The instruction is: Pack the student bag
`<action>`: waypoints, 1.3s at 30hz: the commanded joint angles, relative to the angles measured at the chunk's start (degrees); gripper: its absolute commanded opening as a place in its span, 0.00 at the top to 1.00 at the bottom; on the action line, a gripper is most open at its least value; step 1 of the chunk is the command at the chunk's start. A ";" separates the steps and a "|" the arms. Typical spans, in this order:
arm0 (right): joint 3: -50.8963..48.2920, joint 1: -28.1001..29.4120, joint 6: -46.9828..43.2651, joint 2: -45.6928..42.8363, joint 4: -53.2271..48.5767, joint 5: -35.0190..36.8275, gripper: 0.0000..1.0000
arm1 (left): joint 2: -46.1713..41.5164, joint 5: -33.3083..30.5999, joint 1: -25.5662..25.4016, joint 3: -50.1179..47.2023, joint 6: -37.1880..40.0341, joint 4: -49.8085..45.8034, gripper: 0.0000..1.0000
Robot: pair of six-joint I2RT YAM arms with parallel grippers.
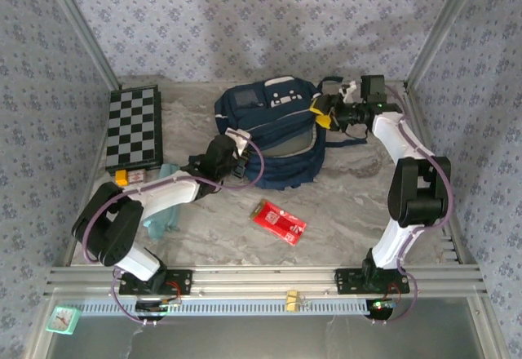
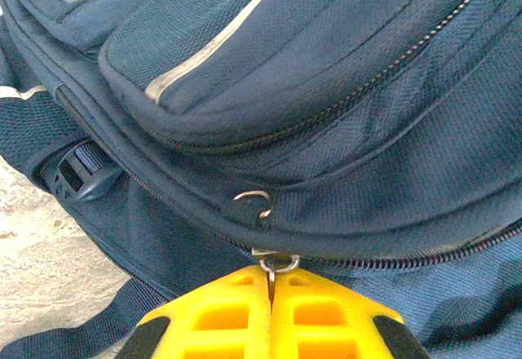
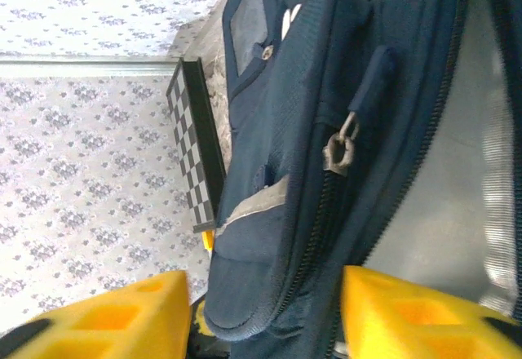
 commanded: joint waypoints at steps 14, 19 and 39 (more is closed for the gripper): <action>-10.70 16.17 11.99 -6.47 14.28 19.55 0.23 | 1.55 0.27 -0.24 4.41 -1.69 2.02 1.00; -13.86 20.78 17.14 -7.09 17.67 25.37 0.36 | 1.78 0.28 -0.24 4.68 -2.03 1.98 1.00; -5.06 5.11 1.07 -7.85 -2.47 5.38 1.00 | -2.75 -8.20 -1.42 -0.76 2.74 -1.27 1.00</action>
